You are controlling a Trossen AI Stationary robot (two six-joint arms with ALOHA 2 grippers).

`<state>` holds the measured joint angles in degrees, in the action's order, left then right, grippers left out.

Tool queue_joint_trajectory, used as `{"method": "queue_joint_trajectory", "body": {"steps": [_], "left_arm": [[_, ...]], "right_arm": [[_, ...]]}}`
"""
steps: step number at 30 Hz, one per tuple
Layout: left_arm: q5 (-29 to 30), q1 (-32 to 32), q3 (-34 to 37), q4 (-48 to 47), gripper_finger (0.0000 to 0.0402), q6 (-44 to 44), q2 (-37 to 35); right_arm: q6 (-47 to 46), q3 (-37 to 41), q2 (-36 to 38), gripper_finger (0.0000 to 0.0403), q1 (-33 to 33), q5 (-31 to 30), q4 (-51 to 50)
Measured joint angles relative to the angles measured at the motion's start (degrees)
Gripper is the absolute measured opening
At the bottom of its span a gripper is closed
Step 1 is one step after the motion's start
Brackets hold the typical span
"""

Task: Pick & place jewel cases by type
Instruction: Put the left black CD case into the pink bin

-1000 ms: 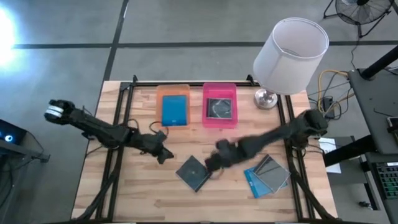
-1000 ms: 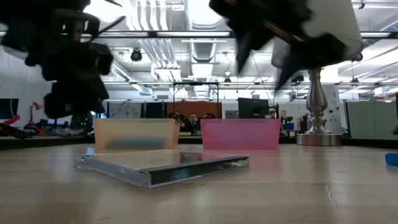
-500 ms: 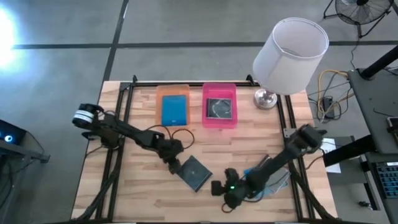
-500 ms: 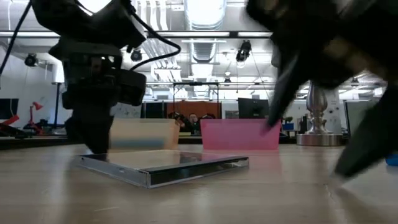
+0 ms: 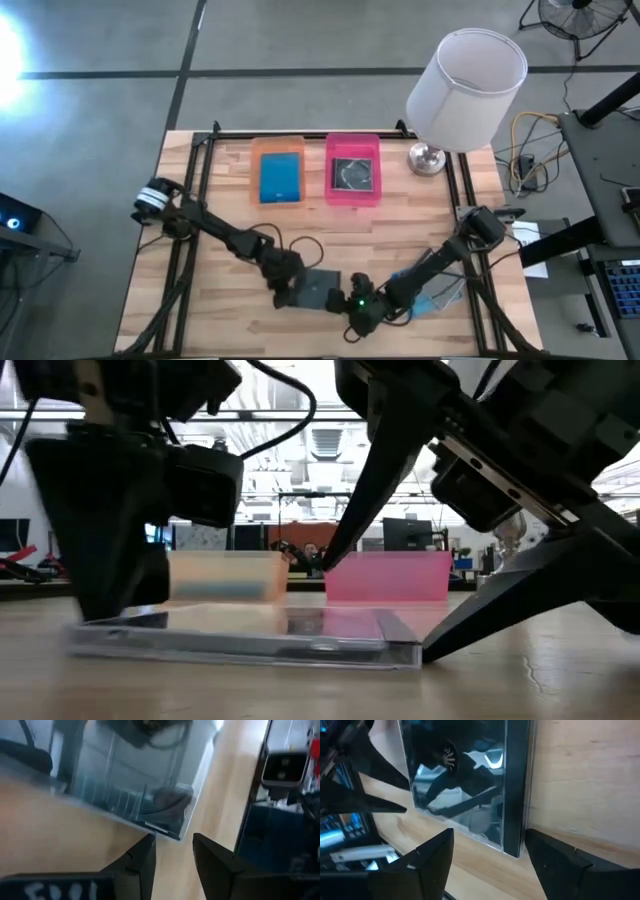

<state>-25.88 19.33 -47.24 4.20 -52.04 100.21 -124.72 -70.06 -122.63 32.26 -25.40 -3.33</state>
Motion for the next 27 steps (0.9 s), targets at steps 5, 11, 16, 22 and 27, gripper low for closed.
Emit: {"method": "queue_joint_trajectory", "body": {"steps": [5, 11, 16, 22, 27], "left_arm": [[-2.0, 1.2, -0.9, -0.3, 0.0110, 0.9, 2.1], [-1.7, 2.4, 0.8, 0.9, 0.0110, 3.3, 2.2], [1.3, 2.9, 1.9, 2.2, 0.0110, 7.7, 1.7], [1.0, 2.9, 2.2, 2.4, 0.0110, 10.5, 1.8], [0.9, 2.8, 2.4, 2.4, 0.0110, 11.9, 1.8]], "right_arm": [[15.2, 0.6, 0.0, 0.0249, -3.0, 3.0, 6.0], [29.0, 1.3, 4.4, 0.0247, -4.0, -1.9, 5.5], [35.7, 1.2, 8.1, 0.0247, -4.9, -2.5, 7.1], [35.6, 1.3, 7.9, 0.0247, -5.1, 0.4, 5.9], [42.1, 1.9, 7.9, 0.0247, -6.5, 2.9, 7.2]]}}
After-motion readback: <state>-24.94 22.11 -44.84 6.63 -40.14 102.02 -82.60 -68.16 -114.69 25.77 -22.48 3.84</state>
